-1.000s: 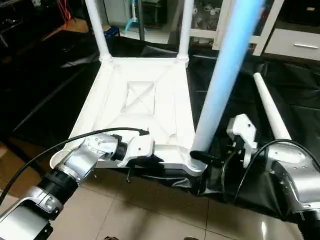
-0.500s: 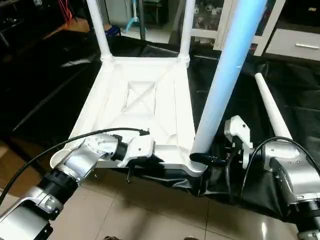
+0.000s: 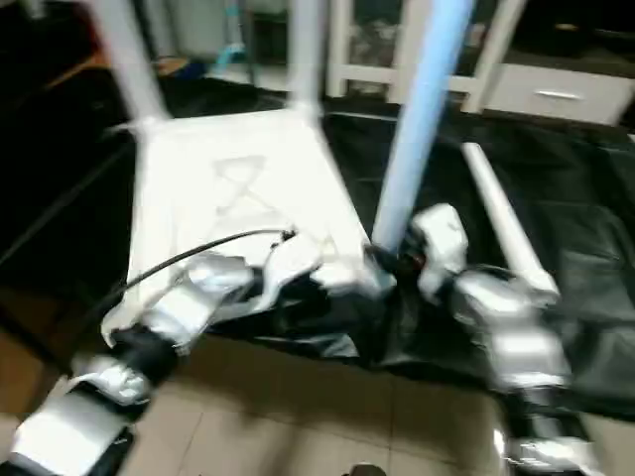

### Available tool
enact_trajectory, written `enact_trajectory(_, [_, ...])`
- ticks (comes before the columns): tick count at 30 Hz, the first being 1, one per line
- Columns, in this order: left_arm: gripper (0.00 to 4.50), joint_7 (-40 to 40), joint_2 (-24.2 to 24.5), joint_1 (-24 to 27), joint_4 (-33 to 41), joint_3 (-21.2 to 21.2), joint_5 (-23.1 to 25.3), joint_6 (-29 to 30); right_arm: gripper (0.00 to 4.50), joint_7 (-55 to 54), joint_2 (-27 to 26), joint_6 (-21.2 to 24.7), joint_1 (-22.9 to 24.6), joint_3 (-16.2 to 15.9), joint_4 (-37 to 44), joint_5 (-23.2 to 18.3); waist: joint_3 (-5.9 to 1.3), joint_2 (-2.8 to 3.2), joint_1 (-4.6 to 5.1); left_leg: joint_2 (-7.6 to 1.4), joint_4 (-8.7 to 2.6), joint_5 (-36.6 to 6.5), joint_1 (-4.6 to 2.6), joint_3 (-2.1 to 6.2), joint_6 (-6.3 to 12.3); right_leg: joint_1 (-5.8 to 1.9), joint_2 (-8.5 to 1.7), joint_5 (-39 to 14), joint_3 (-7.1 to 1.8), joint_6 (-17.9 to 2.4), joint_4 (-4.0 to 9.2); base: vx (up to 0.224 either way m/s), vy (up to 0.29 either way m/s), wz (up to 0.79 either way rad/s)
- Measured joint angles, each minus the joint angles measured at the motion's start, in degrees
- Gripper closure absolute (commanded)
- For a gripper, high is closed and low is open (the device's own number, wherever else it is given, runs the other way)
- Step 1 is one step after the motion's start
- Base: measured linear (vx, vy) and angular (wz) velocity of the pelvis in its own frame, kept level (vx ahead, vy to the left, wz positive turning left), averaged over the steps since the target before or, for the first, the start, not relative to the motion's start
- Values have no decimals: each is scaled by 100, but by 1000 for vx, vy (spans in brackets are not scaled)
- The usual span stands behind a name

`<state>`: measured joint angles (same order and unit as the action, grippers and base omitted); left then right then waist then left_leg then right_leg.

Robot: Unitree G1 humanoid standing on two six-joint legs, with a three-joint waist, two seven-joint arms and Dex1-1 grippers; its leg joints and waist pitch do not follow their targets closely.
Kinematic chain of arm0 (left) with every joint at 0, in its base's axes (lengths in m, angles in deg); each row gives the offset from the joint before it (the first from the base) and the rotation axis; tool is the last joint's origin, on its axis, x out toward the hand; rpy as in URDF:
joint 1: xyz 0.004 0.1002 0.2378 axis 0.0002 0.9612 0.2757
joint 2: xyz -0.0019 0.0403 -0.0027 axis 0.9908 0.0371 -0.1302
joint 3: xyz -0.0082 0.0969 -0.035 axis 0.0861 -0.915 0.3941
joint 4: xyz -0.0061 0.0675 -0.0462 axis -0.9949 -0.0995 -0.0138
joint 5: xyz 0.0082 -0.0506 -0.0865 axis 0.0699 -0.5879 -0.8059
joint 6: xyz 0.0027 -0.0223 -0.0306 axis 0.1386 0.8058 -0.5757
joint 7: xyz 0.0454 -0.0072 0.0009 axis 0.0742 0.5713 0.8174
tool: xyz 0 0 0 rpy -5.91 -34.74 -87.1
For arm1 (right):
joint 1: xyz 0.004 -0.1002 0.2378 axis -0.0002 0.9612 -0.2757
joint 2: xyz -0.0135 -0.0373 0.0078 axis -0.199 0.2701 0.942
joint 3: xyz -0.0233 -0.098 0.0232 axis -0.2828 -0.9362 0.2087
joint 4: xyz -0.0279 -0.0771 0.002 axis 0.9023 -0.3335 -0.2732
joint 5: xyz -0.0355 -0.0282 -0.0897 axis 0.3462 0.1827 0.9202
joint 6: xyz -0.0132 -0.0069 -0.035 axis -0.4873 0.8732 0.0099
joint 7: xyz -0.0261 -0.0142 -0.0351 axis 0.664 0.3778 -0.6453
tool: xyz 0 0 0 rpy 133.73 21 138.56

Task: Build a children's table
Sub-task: Rotate leg to tighten

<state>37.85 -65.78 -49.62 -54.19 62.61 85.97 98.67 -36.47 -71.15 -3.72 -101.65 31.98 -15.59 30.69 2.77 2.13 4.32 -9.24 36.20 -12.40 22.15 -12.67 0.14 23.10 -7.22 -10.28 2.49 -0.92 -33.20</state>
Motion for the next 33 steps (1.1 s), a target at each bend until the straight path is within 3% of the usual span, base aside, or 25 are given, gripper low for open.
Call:
enact_trajectory(2, [450,433,-202,-148,-222,245,-119,275,262,-964,-527,-213,-361,33,-488,176,-2,18,115,6,1,0,3,11,0,5,0,0,6,0,23,0,0,0])
enact_trajectory(3, [450,712,-322,-235,-361,412,-180,405,262,-1552,-857,-433,-653,52,-945,296,-3,25,237,30,3,0,11,39,0,11,-9,0,15,-1,31,0,0,0])
enact_trajectory(6, [450,1111,-517,-347,-523,582,-257,497,262,-2268,-1146,-817,-1049,60,-1605,420,-3,29,366,42,3,-1,32,69,2,6,-5,13,24,-21,57,0,0,0])
enact_trajectory(9, [450,1296,-562,-406,-573,680,-260,535,262,-2722,-1397,-1042,-1369,72,-2079,627,-2,29,470,43,3,4,53,88,11,7,-8,66,52,-96,61,0,0,0])
enact_trajectory(12, [450,1338,-562,-434,-572,737,-260,553,262,-2739,-1454,-1190,-1482,99,-2263,713,-3,30,497,42,6,12,79,115,24,9,-21,126,106,-119,61,0,0,0])
enact_trajectory(14, [450,1338,-543,-455,-571,735,-259,556,262,-2677,-1465,-1324,-1517,122,-2360,723,-3,30,492,36,5,25,88,132,48,9,-23,148,130,-125,59,0,0,0])
enact_trajectory(15, [450,1338,-520,-459,-568,736,-260,556,206,-2582,-1458,-1454,-1546,122,-2451,730,-4,32,489,30,5,23,90,138,52,10,-22,147,142,-123,53,0,0,0])
enact_trajectory(20, [450,1292,-477,-460,-532,713,-256,515,165,-2162,-1379,-1786,-1442,124,-2563,719,2,43,454,22,3,22,105,150,55,21,-19,142,158,-116,45,0,0,0])
enact_trajectory(26, [450,941,-228,-427,-532,485,-166,112,122,-1494,-1155,-1723,-770,98,-1496,529,24,66,335,22,5,24,109,141,55,30,-20,141,149,-114,38,0,0,0])
enact_trajectory(30, [450,49,268,-152,-167,318,-177,-211,80,-528,-480,-1451,-183,-137,-308,361,35,97,187,22,4,24,105,139,54,29,-21,138,146,-109,30,0,0,0])
enact_trajectory(33, [450,-827,737,168,204,151,-216,-695,55,790,366,-607,251,-171,632,-320,33,103,-16,20,3,23,96,137,54,21,-20,129,140,-95,29,0,0,0])
